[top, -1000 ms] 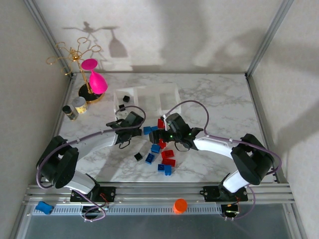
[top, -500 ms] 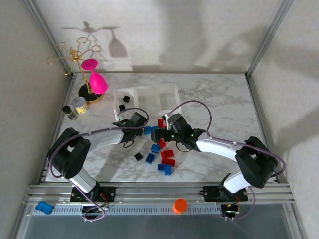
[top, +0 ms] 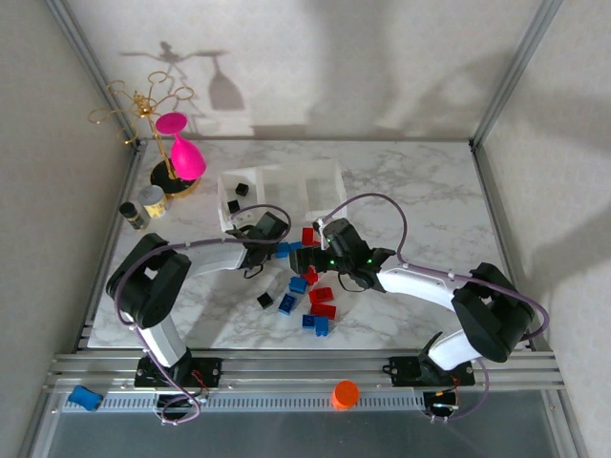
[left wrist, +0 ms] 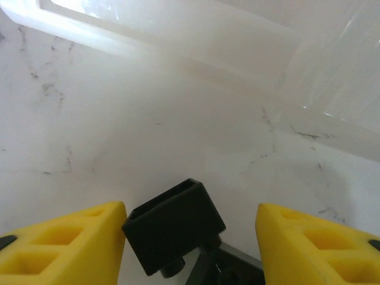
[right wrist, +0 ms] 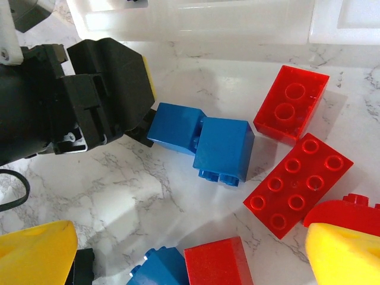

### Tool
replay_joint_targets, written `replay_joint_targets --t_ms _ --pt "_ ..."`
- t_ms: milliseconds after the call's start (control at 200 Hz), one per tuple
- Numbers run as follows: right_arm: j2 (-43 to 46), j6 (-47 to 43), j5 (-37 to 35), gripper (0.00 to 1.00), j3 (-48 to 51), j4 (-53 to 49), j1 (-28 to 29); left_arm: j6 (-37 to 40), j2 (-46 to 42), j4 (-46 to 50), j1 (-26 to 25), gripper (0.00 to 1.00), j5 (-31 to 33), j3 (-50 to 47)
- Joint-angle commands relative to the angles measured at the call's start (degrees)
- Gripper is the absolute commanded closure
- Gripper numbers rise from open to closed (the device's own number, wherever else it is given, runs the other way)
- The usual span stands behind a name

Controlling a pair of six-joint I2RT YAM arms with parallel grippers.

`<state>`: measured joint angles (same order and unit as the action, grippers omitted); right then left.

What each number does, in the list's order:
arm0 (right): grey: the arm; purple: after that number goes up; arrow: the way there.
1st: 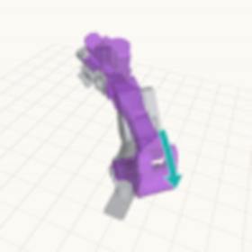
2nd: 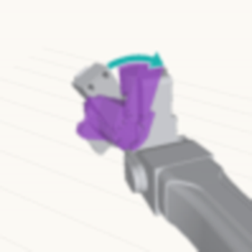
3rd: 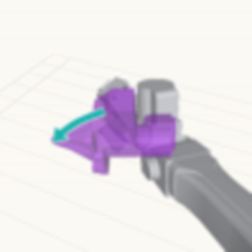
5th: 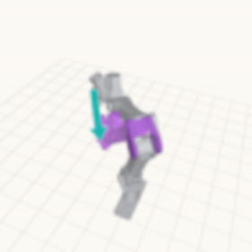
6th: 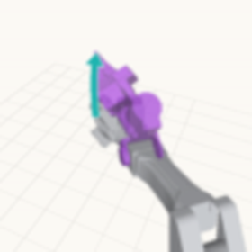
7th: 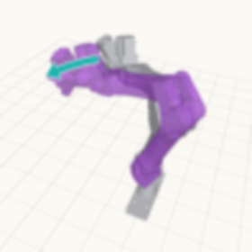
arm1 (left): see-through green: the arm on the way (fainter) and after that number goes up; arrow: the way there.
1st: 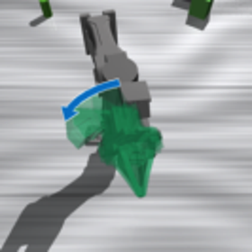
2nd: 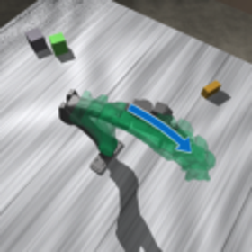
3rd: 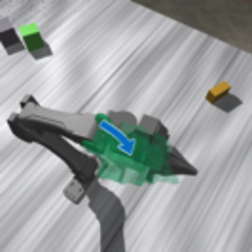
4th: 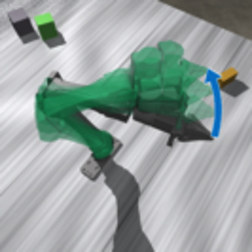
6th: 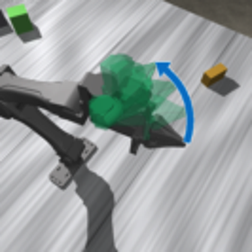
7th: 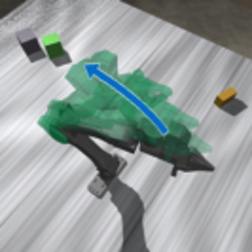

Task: Sort the legos into containers by color
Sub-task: Pick up the lego from the center of the table.

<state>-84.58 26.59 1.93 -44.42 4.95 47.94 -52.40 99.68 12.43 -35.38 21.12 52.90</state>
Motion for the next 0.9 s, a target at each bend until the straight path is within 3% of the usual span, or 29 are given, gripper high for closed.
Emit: replay_joint_targets --t_ms 0,436,676,891 --pt "0.11 -0.62 -1.6 0.01 0.52 0.67 0.34 -1.1 1.09 -0.29 0.47 0.44 2.43 1.24" --pt "1.24 -0.64 -1.21 0.01 -0.09 1.15 0.34 -0.86 -2.8 1.05 0.39 0.58 3.64 -1.3" --pt "2.61 -1.76 -1.21 0.01 -0.99 0.07 0.23 0.44 -8.46 2.36 0.31 0.62 3.22 -2.54" --pt "3.28 -1.77 -0.55 0.01 -3.13 -0.57 -0.04 4.28 -13.05 7.0 0.93 0.62 4.43 2.29"
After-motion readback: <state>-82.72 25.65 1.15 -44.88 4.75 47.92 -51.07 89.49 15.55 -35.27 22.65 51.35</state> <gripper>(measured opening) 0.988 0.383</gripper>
